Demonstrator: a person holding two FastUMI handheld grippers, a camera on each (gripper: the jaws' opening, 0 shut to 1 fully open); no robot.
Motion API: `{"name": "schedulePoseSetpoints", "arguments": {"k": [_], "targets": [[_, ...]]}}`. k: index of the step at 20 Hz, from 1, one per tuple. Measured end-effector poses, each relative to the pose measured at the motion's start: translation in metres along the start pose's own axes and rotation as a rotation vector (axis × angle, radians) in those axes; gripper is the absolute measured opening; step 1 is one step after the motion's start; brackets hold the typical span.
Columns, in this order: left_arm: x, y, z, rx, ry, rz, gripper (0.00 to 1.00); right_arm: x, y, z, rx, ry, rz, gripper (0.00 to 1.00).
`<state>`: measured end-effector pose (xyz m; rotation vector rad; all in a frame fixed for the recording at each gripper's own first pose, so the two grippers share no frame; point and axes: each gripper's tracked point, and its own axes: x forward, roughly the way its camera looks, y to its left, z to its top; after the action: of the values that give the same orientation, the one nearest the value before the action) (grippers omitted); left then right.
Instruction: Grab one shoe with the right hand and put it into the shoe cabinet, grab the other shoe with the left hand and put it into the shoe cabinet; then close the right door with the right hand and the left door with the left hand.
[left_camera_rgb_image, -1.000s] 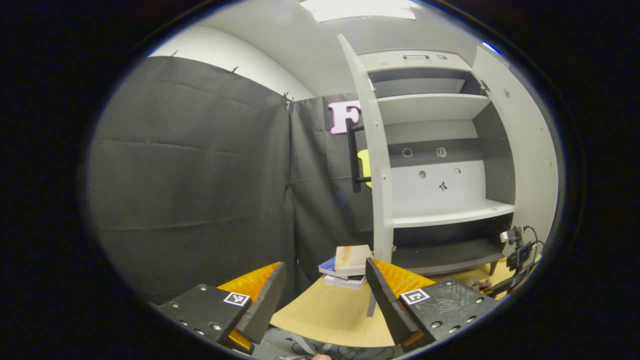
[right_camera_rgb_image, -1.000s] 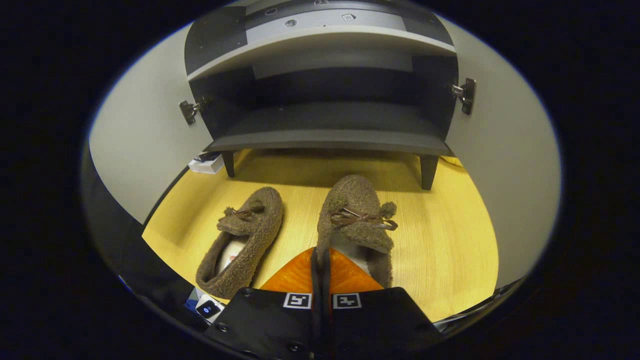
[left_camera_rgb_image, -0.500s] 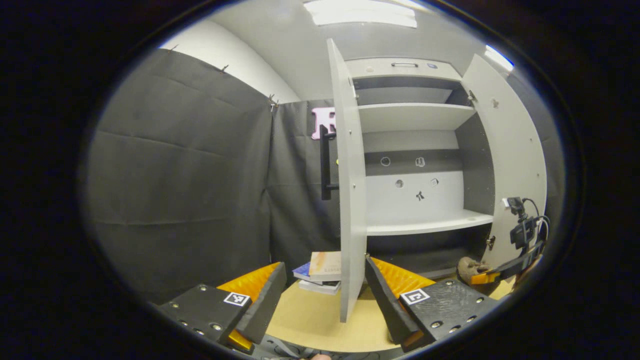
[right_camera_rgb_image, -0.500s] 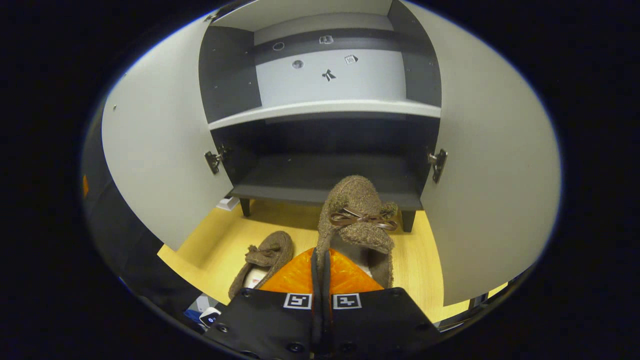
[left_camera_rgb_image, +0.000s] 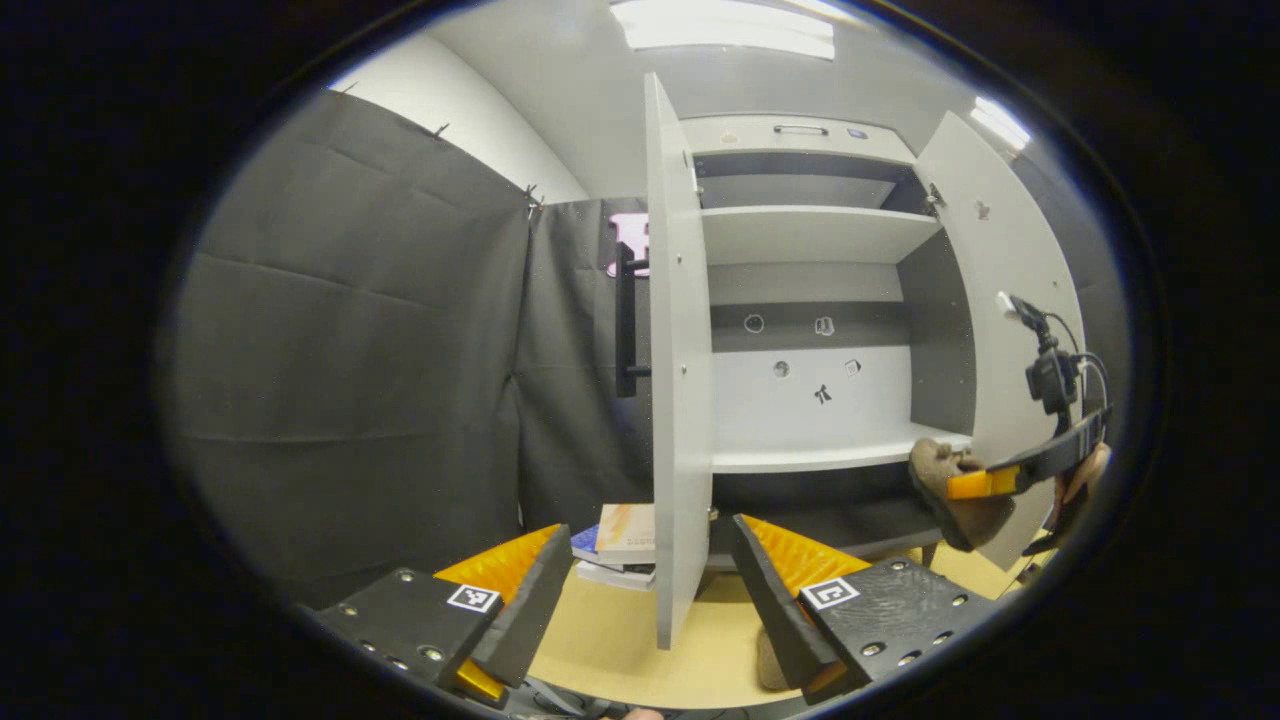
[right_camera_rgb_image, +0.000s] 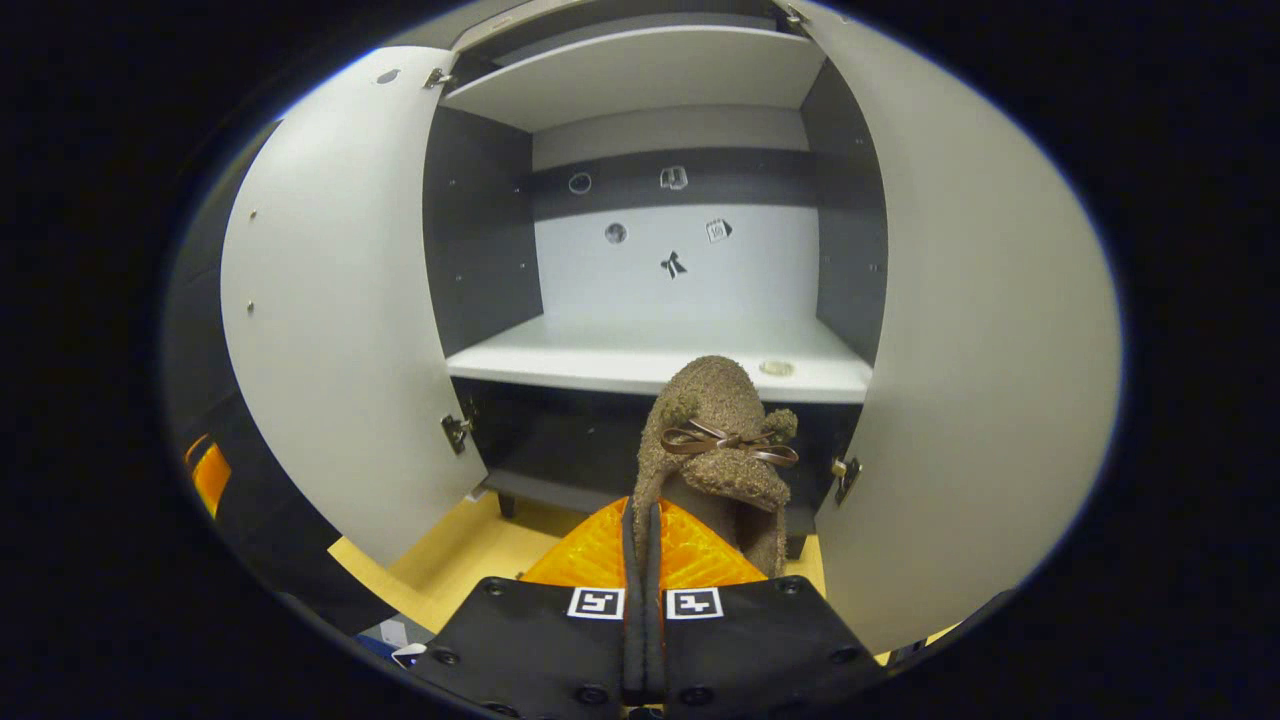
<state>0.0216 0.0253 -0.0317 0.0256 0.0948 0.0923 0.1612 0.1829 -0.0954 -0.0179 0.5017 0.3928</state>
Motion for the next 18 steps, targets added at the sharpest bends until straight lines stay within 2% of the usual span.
{"name": "schedulePoseSetpoints", "arguments": {"k": [3, 7, 12, 15, 18], "targets": [[0.004, -0.001, -0.004, -0.005, 0.013, -0.004, 1.00, 0.011, -0.006, 0.036, -0.035, -0.068, -0.015, 0.00], [0.011, 0.001, -0.002, 0.006, 0.010, 0.005, 0.93, 0.036, -0.013, 0.075, -0.050, -0.118, -0.028, 0.00], [0.016, 0.010, -0.002, 0.022, 0.013, 0.042, 0.93, 0.078, -0.026, 0.130, -0.061, -0.191, -0.059, 0.01], [0.017, 0.015, -0.007, 0.026, 0.030, 0.068, 0.93, 0.110, -0.037, 0.152, -0.089, -0.197, -0.086, 0.01], [0.016, 0.020, -0.010, 0.025, 0.044, 0.089, 0.93, 0.145, -0.049, 0.157, -0.096, -0.154, -0.127, 0.01]]}}
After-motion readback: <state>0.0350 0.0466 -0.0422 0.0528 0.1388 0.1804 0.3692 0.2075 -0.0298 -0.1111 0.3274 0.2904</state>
